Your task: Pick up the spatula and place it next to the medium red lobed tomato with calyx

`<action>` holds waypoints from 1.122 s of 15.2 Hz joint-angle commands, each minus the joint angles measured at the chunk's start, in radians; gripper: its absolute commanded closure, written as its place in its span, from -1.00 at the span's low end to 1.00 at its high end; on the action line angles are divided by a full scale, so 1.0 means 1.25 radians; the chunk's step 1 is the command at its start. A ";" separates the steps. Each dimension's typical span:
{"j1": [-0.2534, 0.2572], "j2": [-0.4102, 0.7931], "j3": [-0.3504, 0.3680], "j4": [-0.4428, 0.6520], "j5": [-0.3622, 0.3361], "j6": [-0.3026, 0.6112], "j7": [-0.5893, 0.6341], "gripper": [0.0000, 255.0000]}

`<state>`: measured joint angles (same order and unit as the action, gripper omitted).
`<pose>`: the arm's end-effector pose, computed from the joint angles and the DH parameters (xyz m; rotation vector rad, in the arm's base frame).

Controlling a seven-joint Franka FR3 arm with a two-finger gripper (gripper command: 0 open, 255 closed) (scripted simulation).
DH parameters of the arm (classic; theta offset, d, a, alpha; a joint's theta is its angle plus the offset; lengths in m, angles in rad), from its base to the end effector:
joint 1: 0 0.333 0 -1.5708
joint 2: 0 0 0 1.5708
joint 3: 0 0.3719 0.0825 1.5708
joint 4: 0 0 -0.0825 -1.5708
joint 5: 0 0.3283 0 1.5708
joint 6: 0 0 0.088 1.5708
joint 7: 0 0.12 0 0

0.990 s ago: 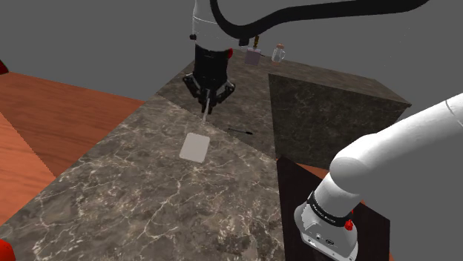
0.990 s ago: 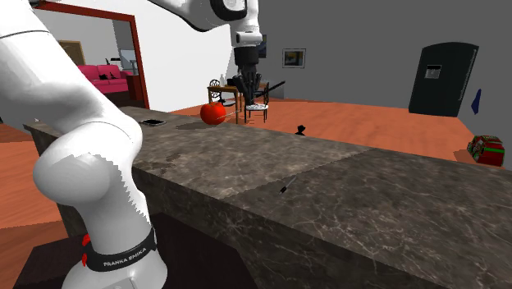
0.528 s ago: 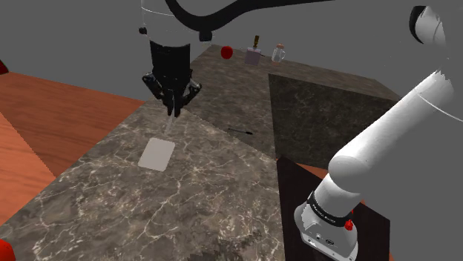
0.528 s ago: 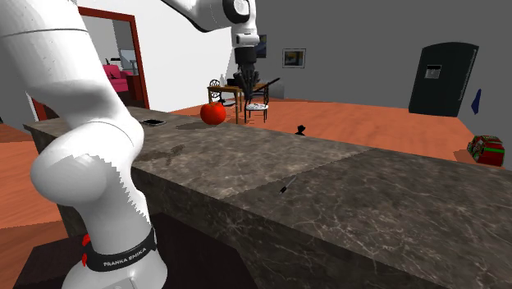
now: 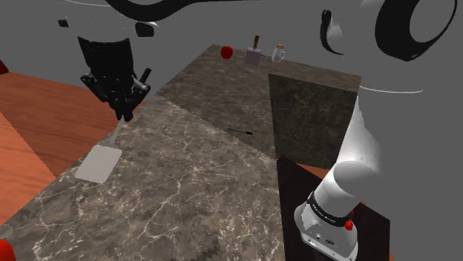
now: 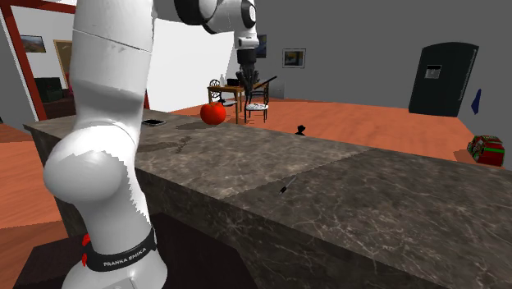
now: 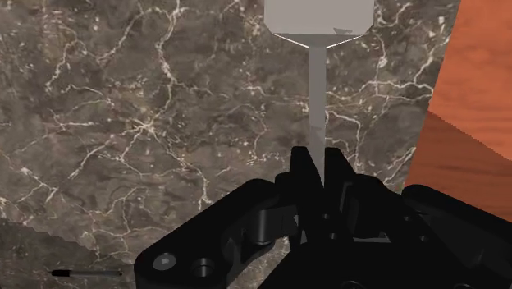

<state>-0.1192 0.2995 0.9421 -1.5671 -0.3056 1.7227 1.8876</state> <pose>0.4638 0.3460 0.5757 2.7030 -1.5374 0.0857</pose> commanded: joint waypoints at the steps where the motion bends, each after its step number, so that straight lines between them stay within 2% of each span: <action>1: 0.075 0.081 -0.014 0.094 -0.061 -0.042 0.047 1.00; 4: 0.210 0.211 -0.054 0.278 -0.142 -0.118 0.081 1.00; 17: 0.170 0.211 -0.060 0.128 -0.148 0.020 0.106 1.00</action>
<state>0.0948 0.5605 0.8693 -1.3947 -0.4876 1.7329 2.0173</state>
